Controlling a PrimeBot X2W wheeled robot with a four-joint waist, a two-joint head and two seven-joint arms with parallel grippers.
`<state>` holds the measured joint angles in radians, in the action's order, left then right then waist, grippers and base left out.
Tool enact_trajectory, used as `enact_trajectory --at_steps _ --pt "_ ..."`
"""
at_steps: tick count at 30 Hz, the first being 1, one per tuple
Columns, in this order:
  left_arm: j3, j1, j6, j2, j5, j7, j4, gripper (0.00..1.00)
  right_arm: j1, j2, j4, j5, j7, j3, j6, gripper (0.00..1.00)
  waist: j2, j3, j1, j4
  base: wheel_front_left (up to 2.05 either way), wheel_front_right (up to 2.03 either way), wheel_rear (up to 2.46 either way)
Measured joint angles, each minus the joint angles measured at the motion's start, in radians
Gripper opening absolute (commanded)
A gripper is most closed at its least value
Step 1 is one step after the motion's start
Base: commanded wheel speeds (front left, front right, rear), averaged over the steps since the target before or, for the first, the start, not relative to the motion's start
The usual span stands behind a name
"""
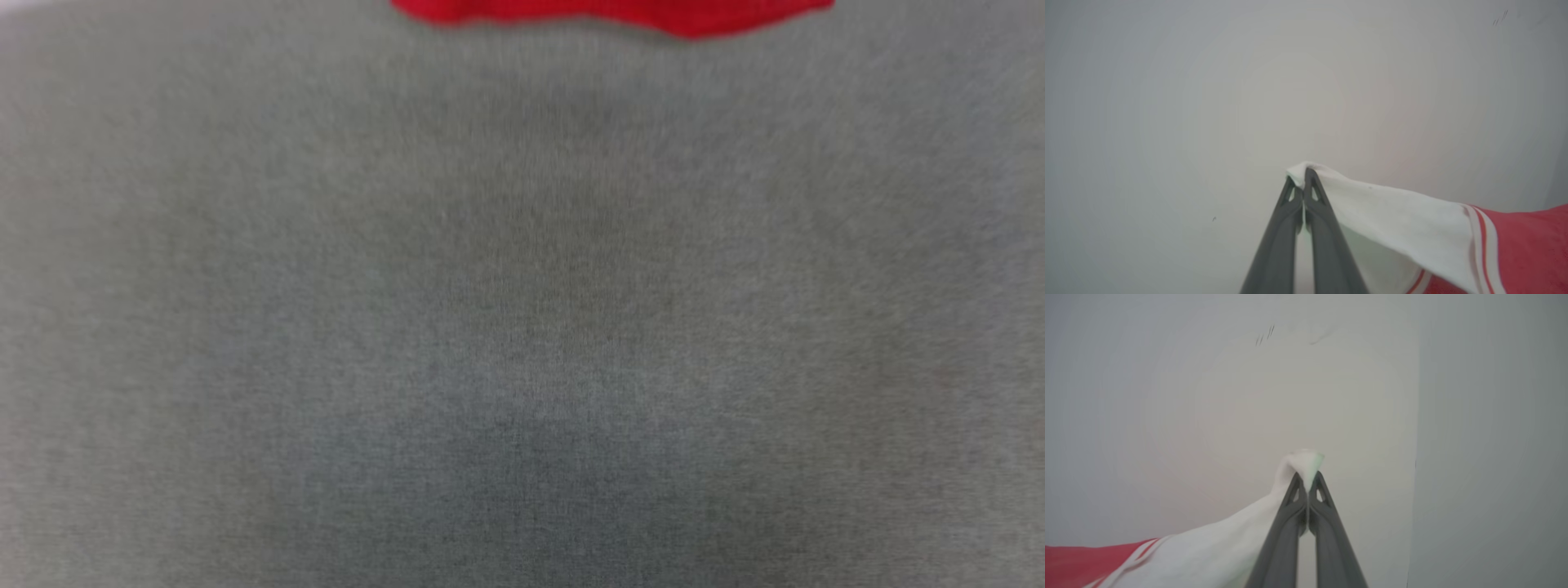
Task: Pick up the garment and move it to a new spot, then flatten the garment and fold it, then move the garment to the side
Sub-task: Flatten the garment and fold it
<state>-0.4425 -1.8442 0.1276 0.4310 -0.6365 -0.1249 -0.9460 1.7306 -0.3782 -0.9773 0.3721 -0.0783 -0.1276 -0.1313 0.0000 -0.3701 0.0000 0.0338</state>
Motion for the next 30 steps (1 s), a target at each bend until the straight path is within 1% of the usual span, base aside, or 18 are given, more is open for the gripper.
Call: enact_trajectory --at_steps 1,2,4,8,12,15,17,23,27,30 --pt "0.001 -0.023 0.000 -0.005 0.005 0.023 -0.007 0.00 0.015 -0.004 0.000 -0.005 -0.022 -0.008 0.000 0.00 0.0000 -0.024 0.0000 0.000 0.00 0.00 0.00" --pt "0.002 -0.061 0.000 -0.019 0.006 0.058 -0.021 0.00 0.045 -0.013 -0.005 -0.013 -0.063 -0.022 0.000 0.00 0.0000 -0.074 0.0000 0.001 0.00 0.00 0.00" --pt "-0.002 -0.092 0.000 -0.035 0.012 0.090 -0.032 0.00 0.077 -0.028 -0.011 -0.023 -0.106 -0.035 0.000 0.00 0.0000 -0.124 0.0000 0.004 0.00 0.00 0.00" --pt "0.000 -0.149 0.000 -0.073 0.010 0.163 -0.055 0.00 0.134 -0.051 -0.023 -0.052 -0.164 -0.044 0.000 0.00 0.0000 -0.223 0.0000 0.013 0.00 0.00 0.00" --pt "-0.009 -0.185 0.000 -0.092 0.013 0.228 -0.081 0.00 0.171 -0.053 -0.015 -0.086 -0.182 -0.035 0.000 0.00 0.0000 -0.314 0.0000 0.028 0.00 0.00 0.00" --pt "-0.007 -0.211 0.000 -0.106 0.007 0.266 -0.105 0.00 0.176 -0.050 0.033 -0.110 -0.183 -0.011 0.000 0.00 0.0000 -0.374 0.0000 0.043 0.00 0.00 0.00" --pt "-0.008 -0.214 0.000 -0.116 -0.003 0.270 -0.125 0.00 0.166 -0.041 0.043 -0.128 -0.183 -0.001 0.000 0.00 0.0000 -0.409 0.0000 0.054 0.00 0.00 0.00" --pt "-0.032 -0.162 0.001 -0.143 -0.043 0.269 -0.180 0.00 0.100 0.005 -0.007 -0.127 -0.183 -0.014 0.000 0.00 0.0000 -0.482 0.0000 0.091 0.00 0.00 0.00" --pt "-0.056 -0.118 0.001 -0.150 -0.070 0.257 -0.195 0.00 0.075 0.012 -0.038 -0.097 -0.183 -0.037 0.000 0.00 0.0000 -0.487 0.0000 0.116 0.00 0.00 0.00" --pt "-0.083 -0.072 0.001 -0.157 -0.096 0.236 -0.192 0.00 0.049 0.016 -0.056 -0.047 -0.183 -0.055 0.000 0.00 0.0000 -0.466 0.0000 0.126 0.00 0.00 0.00"
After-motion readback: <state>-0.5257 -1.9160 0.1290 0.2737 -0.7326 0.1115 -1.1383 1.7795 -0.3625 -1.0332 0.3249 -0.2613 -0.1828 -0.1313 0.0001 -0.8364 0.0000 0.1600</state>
